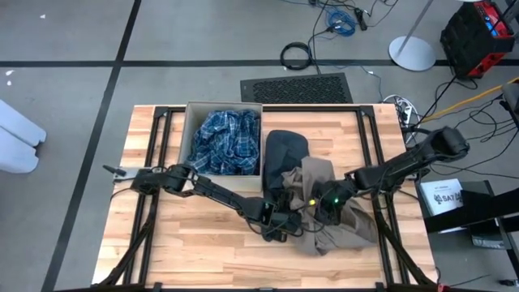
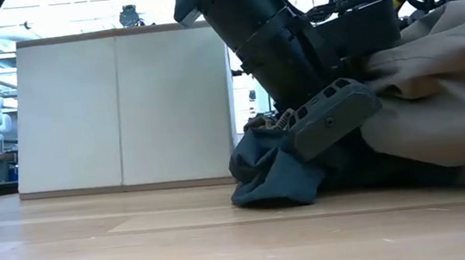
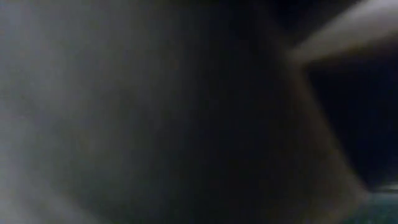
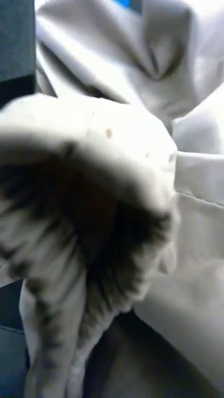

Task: Sort clothes
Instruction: Put the brown jacket into the white laundry bin

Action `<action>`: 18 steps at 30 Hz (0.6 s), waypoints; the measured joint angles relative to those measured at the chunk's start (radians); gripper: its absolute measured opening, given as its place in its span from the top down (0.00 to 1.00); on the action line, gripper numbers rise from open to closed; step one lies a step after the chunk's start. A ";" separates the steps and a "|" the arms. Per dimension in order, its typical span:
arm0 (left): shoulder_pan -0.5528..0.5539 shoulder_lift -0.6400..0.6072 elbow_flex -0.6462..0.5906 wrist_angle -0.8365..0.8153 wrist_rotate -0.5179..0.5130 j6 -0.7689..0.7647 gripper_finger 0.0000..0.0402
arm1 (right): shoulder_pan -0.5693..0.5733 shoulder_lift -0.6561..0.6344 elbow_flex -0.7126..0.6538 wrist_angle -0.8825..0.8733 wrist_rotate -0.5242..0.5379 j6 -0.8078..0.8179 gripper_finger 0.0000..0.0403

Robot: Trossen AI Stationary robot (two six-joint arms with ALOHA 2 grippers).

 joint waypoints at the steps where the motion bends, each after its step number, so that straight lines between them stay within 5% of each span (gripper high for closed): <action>1: 0.000 0.000 0.000 0.000 0.000 0.000 0.98 | -0.007 -0.012 0.000 -0.011 0.000 0.000 0.39; 9: 0.001 -0.001 0.001 -0.004 0.000 0.000 0.98 | -0.087 -0.142 0.013 -0.225 0.019 -0.007 0.40; 14: 0.001 -0.002 0.001 -0.003 0.000 0.000 0.98 | -0.114 -0.182 0.057 -0.451 0.229 -0.090 0.40; 18: 0.001 -0.002 0.001 -0.002 0.000 -0.002 0.98 | -0.137 -0.095 0.057 -0.503 0.337 -0.143 0.40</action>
